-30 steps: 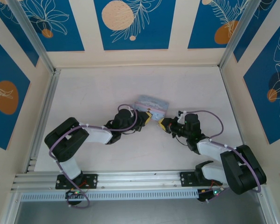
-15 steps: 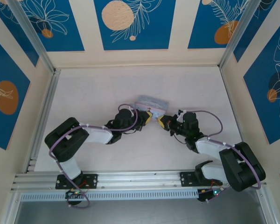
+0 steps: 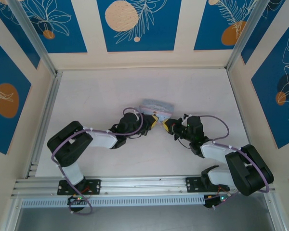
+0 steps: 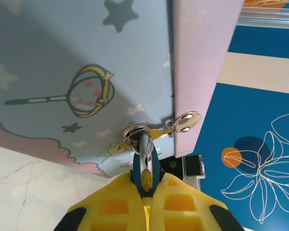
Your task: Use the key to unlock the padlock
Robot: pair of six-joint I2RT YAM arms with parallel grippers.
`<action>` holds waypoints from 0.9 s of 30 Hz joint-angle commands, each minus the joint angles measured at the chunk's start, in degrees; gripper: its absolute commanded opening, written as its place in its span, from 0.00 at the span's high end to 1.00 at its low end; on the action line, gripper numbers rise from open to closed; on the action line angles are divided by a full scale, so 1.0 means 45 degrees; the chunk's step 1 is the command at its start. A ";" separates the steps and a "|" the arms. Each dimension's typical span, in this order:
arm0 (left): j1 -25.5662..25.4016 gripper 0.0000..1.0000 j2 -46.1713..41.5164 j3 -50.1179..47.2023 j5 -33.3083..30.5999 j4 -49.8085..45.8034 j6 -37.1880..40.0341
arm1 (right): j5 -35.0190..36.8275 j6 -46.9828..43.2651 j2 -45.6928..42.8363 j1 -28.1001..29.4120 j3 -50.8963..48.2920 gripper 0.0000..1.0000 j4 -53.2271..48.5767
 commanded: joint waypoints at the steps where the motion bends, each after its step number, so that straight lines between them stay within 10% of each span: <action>1: -0.0103 1.00 0.0122 0.0412 -0.0224 0.0600 -0.0073 | 0.0462 0.0197 0.0114 0.0127 0.0400 1.00 0.0219; 27: -0.0240 1.00 0.0316 0.0451 -0.0258 0.0669 -0.0079 | 0.0551 0.0231 0.0169 0.0176 0.0670 1.00 0.0163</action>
